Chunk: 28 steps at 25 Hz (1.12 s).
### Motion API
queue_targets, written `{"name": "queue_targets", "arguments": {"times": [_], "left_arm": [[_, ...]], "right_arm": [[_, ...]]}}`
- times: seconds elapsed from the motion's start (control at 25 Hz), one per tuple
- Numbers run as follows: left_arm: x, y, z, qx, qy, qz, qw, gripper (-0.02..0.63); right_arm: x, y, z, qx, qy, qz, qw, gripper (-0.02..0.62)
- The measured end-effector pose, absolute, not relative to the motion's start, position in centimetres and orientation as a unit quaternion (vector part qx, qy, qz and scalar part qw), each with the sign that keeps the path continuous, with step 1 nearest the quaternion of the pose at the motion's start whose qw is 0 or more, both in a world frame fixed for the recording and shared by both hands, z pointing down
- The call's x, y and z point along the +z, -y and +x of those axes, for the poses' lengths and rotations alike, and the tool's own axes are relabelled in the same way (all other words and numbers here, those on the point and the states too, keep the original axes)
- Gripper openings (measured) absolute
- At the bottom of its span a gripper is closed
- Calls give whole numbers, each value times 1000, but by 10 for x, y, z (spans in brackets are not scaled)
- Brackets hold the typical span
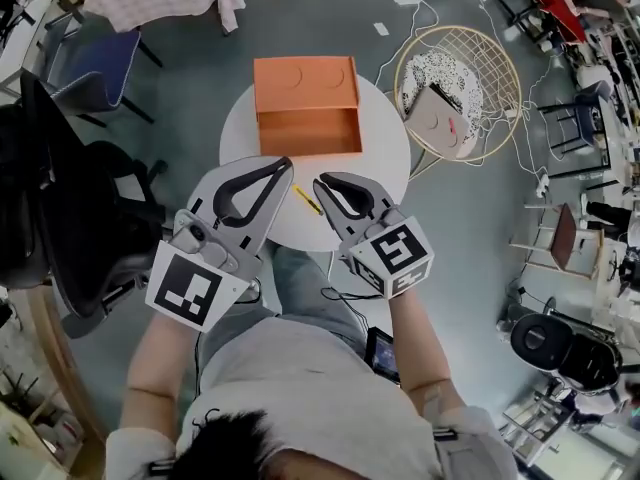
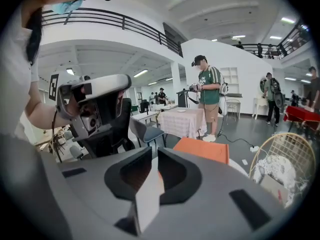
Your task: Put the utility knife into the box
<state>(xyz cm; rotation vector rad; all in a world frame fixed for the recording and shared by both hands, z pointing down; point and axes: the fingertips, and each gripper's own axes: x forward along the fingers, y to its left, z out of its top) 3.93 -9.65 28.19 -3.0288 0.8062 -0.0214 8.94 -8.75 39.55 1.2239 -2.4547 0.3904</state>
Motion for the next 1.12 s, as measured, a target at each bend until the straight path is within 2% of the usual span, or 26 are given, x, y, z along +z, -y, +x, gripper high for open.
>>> {"name": "queue_targets", "arguments": {"times": [0.64,1.12], "left_arm": [[236,37,-17,-32,-282,-959,-5,9],[258,46,-2,-35,-287,-957,-25,9]], "right_arm": [[425,20,33,192,867,377,263,48],[488,13,46,234,853,350,309,48]]}}
